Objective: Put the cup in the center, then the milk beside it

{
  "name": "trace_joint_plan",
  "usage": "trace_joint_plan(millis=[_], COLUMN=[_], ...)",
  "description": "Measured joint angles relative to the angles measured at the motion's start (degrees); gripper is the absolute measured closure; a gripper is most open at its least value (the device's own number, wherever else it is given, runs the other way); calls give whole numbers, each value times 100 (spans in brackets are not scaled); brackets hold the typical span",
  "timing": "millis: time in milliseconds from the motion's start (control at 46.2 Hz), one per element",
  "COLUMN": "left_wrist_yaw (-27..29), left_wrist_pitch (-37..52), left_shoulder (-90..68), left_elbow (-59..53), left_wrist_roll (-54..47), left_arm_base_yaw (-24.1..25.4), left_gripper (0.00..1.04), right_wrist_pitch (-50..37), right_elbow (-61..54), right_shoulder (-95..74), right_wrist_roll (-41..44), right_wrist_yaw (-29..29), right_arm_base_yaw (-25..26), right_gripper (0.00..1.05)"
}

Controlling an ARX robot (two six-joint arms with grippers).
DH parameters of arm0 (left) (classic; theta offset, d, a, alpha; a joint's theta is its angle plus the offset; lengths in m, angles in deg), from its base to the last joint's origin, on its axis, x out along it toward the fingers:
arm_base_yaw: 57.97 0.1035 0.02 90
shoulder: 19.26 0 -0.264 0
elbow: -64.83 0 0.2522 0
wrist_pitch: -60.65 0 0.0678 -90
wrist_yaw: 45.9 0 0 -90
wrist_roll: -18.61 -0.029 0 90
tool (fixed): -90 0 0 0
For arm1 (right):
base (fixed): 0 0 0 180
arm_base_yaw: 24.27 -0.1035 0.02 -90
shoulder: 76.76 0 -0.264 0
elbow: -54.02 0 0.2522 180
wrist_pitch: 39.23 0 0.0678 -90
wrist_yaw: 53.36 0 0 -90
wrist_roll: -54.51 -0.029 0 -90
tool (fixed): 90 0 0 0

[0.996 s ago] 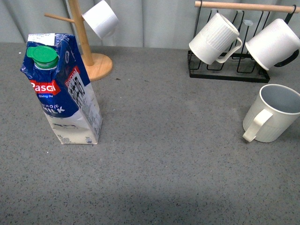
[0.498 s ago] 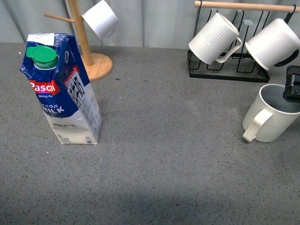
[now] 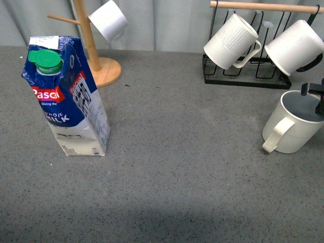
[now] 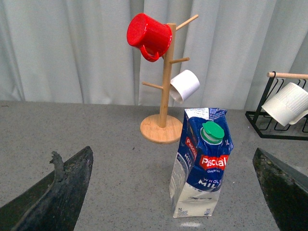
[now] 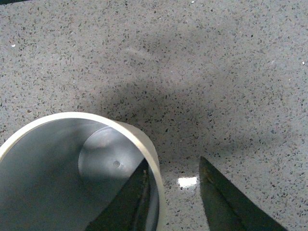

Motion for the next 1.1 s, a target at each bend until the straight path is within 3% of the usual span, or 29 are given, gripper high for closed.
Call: trace_joint_plan(millis=[217,585,758,1105], left_wrist_yaw=[0,0,2,0], left_wrist_pitch=[0,0,0,0], left_shoulder=[0,0,0,0], left_elbow=[0,0,0,0], left_wrist_roll=[0,0,0,0], left_arm_base_yaw=[0,0,0,0], left_gripper=[6,6,6,6], right_wrist_pitch=[-4,573,927,1318], right_elbow=[0,310,643,1123], right_shoulder=[79,669,190,-420], right_wrist_roll=[-111,-323,-662,-1040], right_wrist_yaw=[-166,-638,-750,-745], right_arm_base_yaw=[-63,-662,-1360,-1860], right_gripper=[104,103,103,103])
